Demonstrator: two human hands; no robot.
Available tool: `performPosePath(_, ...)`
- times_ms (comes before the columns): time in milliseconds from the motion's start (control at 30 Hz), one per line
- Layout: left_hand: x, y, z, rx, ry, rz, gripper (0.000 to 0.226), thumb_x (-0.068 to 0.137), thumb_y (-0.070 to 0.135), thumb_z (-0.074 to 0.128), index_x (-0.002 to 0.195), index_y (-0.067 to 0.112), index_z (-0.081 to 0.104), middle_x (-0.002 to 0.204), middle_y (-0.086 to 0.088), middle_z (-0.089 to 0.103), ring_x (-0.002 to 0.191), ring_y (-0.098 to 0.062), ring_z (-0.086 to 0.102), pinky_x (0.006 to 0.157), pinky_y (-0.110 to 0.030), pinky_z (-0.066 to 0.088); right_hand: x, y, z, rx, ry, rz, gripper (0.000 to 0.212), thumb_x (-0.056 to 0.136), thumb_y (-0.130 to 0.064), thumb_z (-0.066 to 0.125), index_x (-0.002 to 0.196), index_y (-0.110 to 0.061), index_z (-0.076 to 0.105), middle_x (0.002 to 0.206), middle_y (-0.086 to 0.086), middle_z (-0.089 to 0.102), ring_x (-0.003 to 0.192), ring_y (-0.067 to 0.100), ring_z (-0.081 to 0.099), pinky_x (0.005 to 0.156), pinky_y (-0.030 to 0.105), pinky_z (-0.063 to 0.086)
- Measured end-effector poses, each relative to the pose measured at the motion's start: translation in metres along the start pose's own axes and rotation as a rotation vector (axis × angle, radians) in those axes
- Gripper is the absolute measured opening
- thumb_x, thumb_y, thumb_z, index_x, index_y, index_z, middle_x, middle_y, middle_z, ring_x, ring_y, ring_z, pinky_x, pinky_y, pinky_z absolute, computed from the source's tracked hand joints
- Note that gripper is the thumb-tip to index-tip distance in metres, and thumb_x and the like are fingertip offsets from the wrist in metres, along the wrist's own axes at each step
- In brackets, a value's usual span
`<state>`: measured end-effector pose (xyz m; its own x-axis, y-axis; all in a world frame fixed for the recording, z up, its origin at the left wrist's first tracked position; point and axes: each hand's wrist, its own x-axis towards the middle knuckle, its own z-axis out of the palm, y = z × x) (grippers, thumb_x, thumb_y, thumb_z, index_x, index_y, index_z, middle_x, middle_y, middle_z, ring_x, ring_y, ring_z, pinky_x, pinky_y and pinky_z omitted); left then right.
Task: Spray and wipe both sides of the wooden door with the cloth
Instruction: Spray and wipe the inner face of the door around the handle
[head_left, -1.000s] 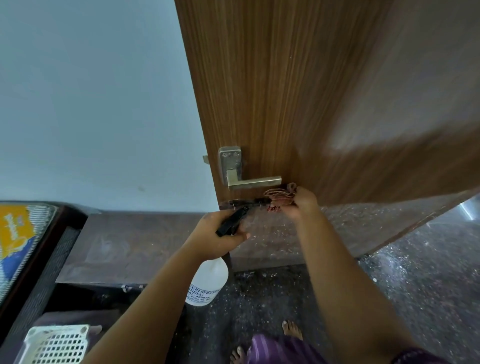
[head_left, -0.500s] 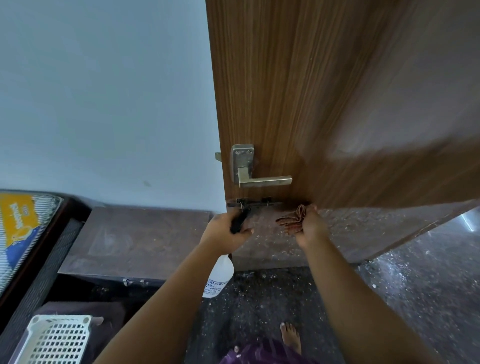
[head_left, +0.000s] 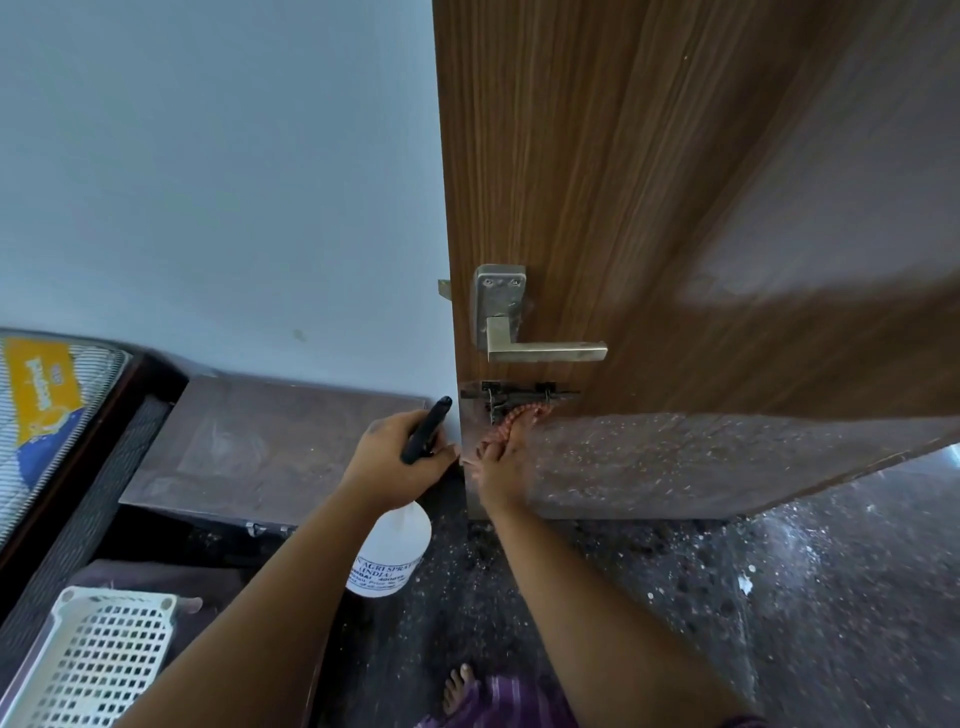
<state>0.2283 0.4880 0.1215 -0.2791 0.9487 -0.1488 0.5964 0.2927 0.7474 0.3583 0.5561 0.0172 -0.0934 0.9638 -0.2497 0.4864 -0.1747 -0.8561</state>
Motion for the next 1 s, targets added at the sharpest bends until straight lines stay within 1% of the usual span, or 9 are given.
performPosePath(100, 0.0, -0.001, 0.002, 0.004, -0.005, 0.018, 0.017, 0.081, 0.036, 0.071, 0.077, 0.022, 0.063, 0.073, -0.001, 0.067, 0.07, -0.02, 0.064, 0.071, -0.042, 0.056, 0.002, 0.028, -0.028, -0.286, 0.043, -0.251, 0.067, 0.099, -0.006, 0.039, 0.158, -0.018, 0.011, 0.165, 0.007, 0.009, 0.147, 0.029, 0.011, 0.12, 0.041, 0.021)
performPosePath(267, 0.0, 0.004, 0.012, -0.05, -0.023, 0.003, 0.018, 0.08, 0.035, 0.071, 0.077, 0.019, 0.063, 0.075, -0.004, 0.067, 0.072, -0.022, 0.065, 0.072, -0.04, 0.057, 0.016, 0.048, -0.04, -0.554, 0.008, -0.284, 0.087, 0.089, 0.011, 0.041, 0.157, -0.031, 0.008, 0.165, -0.003, -0.005, 0.137, 0.037, 0.02, 0.105, 0.045, 0.043)
performPosePath(433, 0.002, 0.005, 0.015, -0.036, -0.007, -0.035, 0.019, 0.081, 0.034, 0.072, 0.077, 0.017, 0.064, 0.07, -0.005, 0.066, 0.069, -0.02, 0.063, 0.069, -0.037, 0.053, 0.013, 0.039, -0.026, -0.524, -0.09, -0.185, 0.075, 0.096, -0.004, 0.042, 0.158, -0.024, 0.006, 0.165, 0.005, -0.01, 0.142, 0.043, 0.011, 0.115, 0.05, 0.031)
performPosePath(600, -0.006, 0.012, 0.017, -0.041, -0.028, -0.002, 0.022, 0.077, 0.035, 0.066, 0.074, 0.013, 0.061, 0.068, -0.01, 0.063, 0.067, -0.029, 0.062, 0.064, -0.038, 0.052, 0.016, 0.043, -0.04, -0.609, -0.115, -0.204, 0.085, 0.092, 0.008, 0.04, 0.158, -0.029, 0.0, 0.164, -0.002, -0.017, 0.141, 0.038, 0.012, 0.111, 0.047, 0.035)
performPosePath(700, -0.007, 0.017, 0.014, -0.01, -0.025, 0.021, 0.027, 0.074, 0.038, 0.062, 0.075, 0.011, 0.061, 0.07, -0.013, 0.064, 0.068, -0.03, 0.062, 0.068, -0.045, 0.055, 0.014, 0.041, -0.042, -0.57, -0.13, -0.101, 0.087, 0.09, 0.012, 0.038, 0.158, -0.023, -0.003, 0.165, 0.0, -0.014, 0.144, 0.036, 0.008, 0.113, 0.045, 0.032)
performPosePath(800, -0.01, 0.018, 0.012, 0.023, -0.051, 0.05, 0.029, 0.075, 0.043, 0.062, 0.078, 0.014, 0.063, 0.073, -0.01, 0.066, 0.07, -0.027, 0.064, 0.072, -0.045, 0.056, 0.038, 0.057, -0.046, -0.148, 0.126, 0.208, 0.071, 0.098, 0.0, 0.038, 0.158, -0.012, 0.001, 0.164, 0.013, 0.006, 0.148, 0.033, 0.019, 0.113, 0.04, 0.031)
performPosePath(900, -0.013, 0.017, 0.01, 0.034, -0.029, 0.054, 0.03, 0.075, 0.042, 0.061, 0.076, 0.012, 0.061, 0.071, -0.012, 0.063, 0.068, -0.028, 0.062, 0.071, -0.046, 0.055, 0.053, 0.05, -0.05, -0.003, 0.169, 0.408, 0.053, 0.101, -0.015, 0.034, 0.152, -0.031, 0.029, 0.136, 0.017, 0.057, 0.089, 0.033, 0.068, 0.059, 0.034, 0.056)
performPosePath(967, -0.014, 0.016, 0.009, 0.021, -0.018, 0.041, 0.029, 0.075, 0.04, 0.062, 0.074, 0.011, 0.059, 0.069, -0.013, 0.062, 0.066, -0.029, 0.061, 0.069, -0.047, 0.055, 0.04, 0.03, -0.05, -0.05, 0.211, 0.204, 0.059, 0.1, -0.015, 0.034, 0.154, -0.036, 0.021, 0.154, 0.004, 0.041, 0.117, 0.028, 0.06, 0.092, 0.039, 0.053)
performPosePath(1000, -0.014, 0.016, 0.01, 0.014, -0.017, 0.039, 0.028, 0.075, 0.039, 0.062, 0.073, 0.012, 0.059, 0.068, -0.013, 0.062, 0.066, -0.029, 0.061, 0.069, -0.047, 0.055, 0.03, 0.016, -0.054, -0.057, 0.249, 0.042, 0.065, 0.099, -0.01, 0.036, 0.157, -0.031, 0.015, 0.162, -0.001, 0.025, 0.134, 0.025, 0.042, 0.111, 0.039, 0.033)
